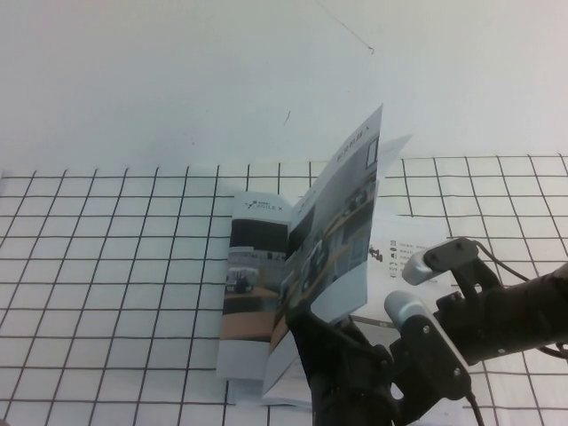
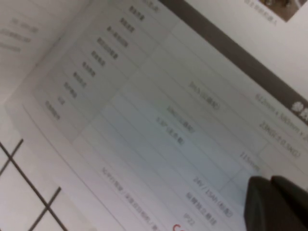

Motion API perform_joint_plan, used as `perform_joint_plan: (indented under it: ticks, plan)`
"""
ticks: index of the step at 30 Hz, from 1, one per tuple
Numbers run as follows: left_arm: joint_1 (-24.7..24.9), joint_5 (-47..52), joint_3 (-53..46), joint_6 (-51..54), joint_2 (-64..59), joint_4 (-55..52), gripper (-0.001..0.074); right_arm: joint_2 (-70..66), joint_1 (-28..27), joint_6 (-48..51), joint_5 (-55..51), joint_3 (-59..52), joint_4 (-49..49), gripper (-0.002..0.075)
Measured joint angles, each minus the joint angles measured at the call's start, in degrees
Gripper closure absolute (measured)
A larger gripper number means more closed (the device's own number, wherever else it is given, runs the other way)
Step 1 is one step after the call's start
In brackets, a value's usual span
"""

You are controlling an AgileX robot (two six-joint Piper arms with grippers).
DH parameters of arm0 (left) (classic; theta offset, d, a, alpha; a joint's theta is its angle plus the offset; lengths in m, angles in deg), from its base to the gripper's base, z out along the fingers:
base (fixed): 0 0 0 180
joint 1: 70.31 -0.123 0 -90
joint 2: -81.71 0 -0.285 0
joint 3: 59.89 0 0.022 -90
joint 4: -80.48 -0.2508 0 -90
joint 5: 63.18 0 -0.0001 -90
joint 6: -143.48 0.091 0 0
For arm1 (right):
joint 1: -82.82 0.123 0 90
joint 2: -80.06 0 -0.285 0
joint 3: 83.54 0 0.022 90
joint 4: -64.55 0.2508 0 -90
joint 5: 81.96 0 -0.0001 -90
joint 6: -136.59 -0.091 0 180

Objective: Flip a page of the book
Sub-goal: Open the closed book

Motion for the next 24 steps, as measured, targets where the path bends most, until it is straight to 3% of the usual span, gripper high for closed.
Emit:
perform_joint_plan:
  ticks: [5, 14, 24]
  plan:
    - [-2.4, 0.09, 0.0, 2.66, 0.63, -0.67, 0.0738, -1.24, 0.02, -0.82, -0.45, 0.36, 0.96, 0.0725]
    - [-17.23, -0.14, 0.0, 6.99, 0.63, 5.15, 0.0738, -1.65, 0.02, -1.89, -1.1, 0.58, 1.05, 0.0725]
    - [-33.42, -21.71, 0.0, 21.22, 0.63, 26.81, 0.0738, -0.57, 0.27, -1.99, -0.88, 0.58, 1.05, 0.0725]
